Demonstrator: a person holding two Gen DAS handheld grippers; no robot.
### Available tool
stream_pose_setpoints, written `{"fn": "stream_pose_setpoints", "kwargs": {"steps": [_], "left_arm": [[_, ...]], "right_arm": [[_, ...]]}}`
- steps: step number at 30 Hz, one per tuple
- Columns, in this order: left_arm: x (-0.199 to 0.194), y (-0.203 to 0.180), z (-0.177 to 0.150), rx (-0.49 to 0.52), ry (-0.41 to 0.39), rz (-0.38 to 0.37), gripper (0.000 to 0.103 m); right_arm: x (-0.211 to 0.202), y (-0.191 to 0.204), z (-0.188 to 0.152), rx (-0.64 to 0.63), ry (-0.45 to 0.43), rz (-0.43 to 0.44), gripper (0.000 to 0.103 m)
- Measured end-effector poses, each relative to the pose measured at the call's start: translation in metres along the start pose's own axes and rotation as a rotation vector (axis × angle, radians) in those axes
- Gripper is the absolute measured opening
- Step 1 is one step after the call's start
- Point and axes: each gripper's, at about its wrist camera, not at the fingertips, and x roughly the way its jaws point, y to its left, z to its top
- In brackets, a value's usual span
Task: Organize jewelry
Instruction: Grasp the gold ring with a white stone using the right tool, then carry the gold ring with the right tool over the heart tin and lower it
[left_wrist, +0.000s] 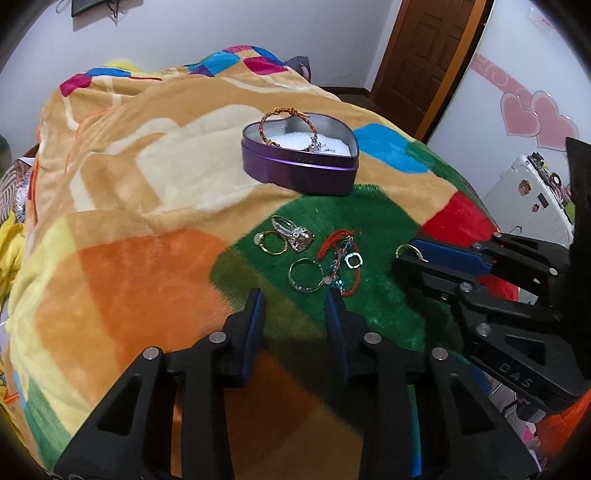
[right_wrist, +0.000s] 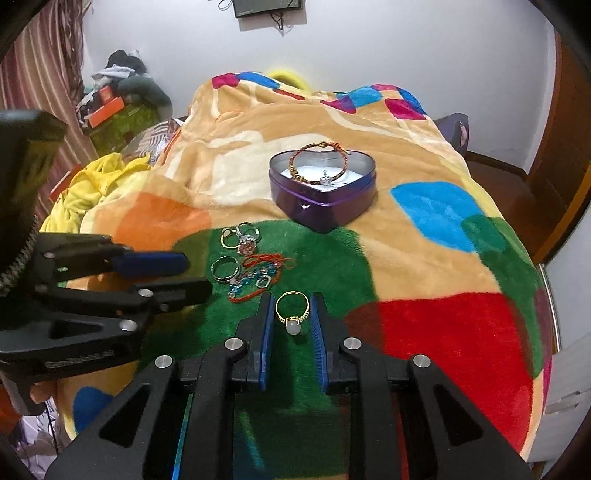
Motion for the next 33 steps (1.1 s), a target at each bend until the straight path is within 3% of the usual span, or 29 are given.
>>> {"fn": "stream_pose_setpoints", "kwargs": {"steps": [6, 10, 17, 33], "left_arm": [[0.007, -0.002, 0.005, -0.005, 0.002, -0.003, 0.031], [0.010, -0.001, 0.008, -0.012, 0.003, -0.009, 0.020], [0.002, 0.000, 0.007, -0.020, -0.017, -0.008, 0.020], [-0.052, -0.008, 0.036, -0.001, -0.181, 0.014, 0.020]], "right_arm": [[0.000, -0.008, 0.000, 0.017, 0.000, 0.003, 0.017], [-0.001, -0.012, 0.002, 0.032, -0.007, 0.003, 0.017], [-0.009, -0.016, 0.007, 0.043, -0.030, 0.001, 0.017], [-0.036, -0.019, 0.038, 0.055, -0.147, -0.009, 0.017]]}}
